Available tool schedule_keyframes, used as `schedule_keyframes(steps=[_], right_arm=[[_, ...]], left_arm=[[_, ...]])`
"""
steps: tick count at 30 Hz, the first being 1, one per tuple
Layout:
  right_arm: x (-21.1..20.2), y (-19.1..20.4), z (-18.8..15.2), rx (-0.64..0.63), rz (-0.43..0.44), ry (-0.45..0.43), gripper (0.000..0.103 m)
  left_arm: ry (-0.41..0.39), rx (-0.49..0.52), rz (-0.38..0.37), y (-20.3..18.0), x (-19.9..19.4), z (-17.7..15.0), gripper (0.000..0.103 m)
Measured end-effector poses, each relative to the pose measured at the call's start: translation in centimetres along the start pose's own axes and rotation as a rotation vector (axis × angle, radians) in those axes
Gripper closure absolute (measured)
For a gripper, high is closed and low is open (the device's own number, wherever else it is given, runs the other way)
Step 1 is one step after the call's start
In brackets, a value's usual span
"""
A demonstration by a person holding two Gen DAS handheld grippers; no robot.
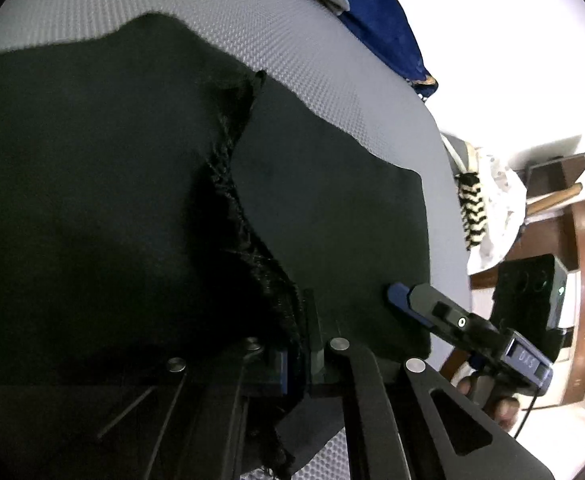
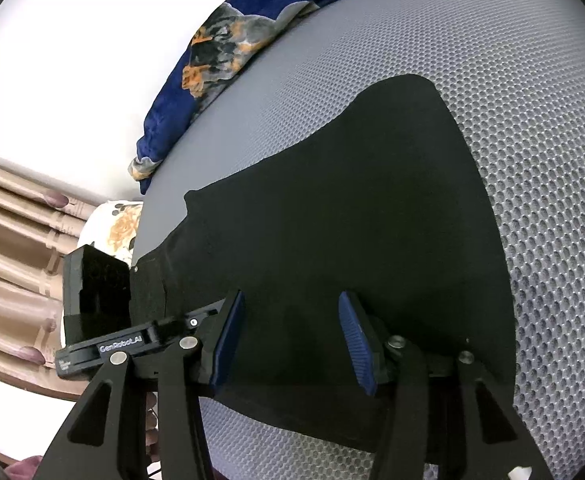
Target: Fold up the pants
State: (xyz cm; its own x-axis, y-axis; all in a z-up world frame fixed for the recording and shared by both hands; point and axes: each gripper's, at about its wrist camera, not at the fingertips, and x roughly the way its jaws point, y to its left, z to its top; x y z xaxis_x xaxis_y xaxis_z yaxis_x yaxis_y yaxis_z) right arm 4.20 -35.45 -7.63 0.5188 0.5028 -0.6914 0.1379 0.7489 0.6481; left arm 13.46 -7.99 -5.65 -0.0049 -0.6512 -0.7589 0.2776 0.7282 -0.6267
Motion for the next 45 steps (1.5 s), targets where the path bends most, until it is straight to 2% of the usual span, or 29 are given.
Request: schedule_keyframes(steps=[3, 7, 10, 14, 16, 22, 24, 26, 28, 30, 32, 34, 35, 36, 41, 44, 45], right_arm=[[0.1, 0.1, 0.0, -0.005, -0.004, 0.001, 0.057], [-0.1, 0.6, 0.0, -0.026, -0.013, -0.002, 0.056], [-0.2, 0.9, 0.0, -0.038, -0.015, -0.006, 0.055], [0.3, 1.3, 0.0, -0.067, -0.052, -0.006, 0.055], [0.7, 1.4, -0.1, -0.079, -0.073, 0.003, 0.057], [1.7, 1.9, -0.1, -0.136, -0.134, 0.016, 0.056], [1.8, 2.4, 0.2, -0.157, -0.156, 0.02, 0.056], [1.4, 3.0, 0.5, -0.189, -0.185, -0.004, 0.055], [0.9, 3.7, 0.9, -0.228, -0.228, -0.047, 0.055], [0.4, 4.4, 1.8, -0.284, -0.296, -0.093, 0.055], [0.4, 4.8, 2.7, -0.329, -0.358, -0.118, 0.055], [0.7, 4.8, 3.7, -0.361, -0.412, -0.13, 0.055], [1.0, 4.7, 4.2, -0.369, -0.431, -0.133, 0.056], [1.2, 4.6, 4.7, -0.371, -0.444, -0.133, 0.058], [2.1, 3.8, 6.2, -0.359, -0.467, -0.124, 0.062], [2.9, 3.8, 6.7, -0.378, -0.496, -0.119, 0.064], [3.3, 3.7, 6.9, -0.379, -0.503, -0.111, 0.064]], left_arm=[[-0.029, 0.091, 0.056, -1.7, -0.8, -0.3, 0.099], [-0.078, 0.168, 0.083, -2.6, -3.0, -1.1, 0.099], [-0.089, 0.166, 0.107, -1.3, -3.7, -1.2, 0.099], [-0.075, 0.115, 0.156, 1.9, -3.4, -1.4, 0.099], [-0.081, 0.127, 0.179, 2.6, -3.1, -1.9, 0.099], [-0.109, 0.229, 0.285, 0.6, -2.6, -2.6, 0.094], [-0.143, 0.23, 0.308, 0.2, -3.1, -2.6, 0.092], [-0.201, 0.25, 0.367, -0.3, -3.9, -2.6, 0.086], [-0.302, 0.28, 0.465, -0.9, -4.7, -2.7, 0.084], [-0.364, 0.317, 0.519, -1.4, -5.1, -2.5, 0.084], [-0.387, 0.343, 0.519, -1.9, -5.0, -1.9, 0.082], [-0.38, 0.372, 0.5, -2.4, -4.5, -1.4, 0.072], [-0.38, 0.385, 0.482, -2.7, -4.3, -1.0, 0.061], [-0.38, 0.39, 0.462, -3.0, -4.0, -0.6, 0.054], [-0.35, 0.404, 0.367, -4.4, -2.6, 1.9, 0.054], [-0.296, 0.391, 0.376, -4.6, -0.7, 3.8, 0.054], [-0.273, 0.385, 0.404, -4.4, 0.2, 4.4, 0.054]])
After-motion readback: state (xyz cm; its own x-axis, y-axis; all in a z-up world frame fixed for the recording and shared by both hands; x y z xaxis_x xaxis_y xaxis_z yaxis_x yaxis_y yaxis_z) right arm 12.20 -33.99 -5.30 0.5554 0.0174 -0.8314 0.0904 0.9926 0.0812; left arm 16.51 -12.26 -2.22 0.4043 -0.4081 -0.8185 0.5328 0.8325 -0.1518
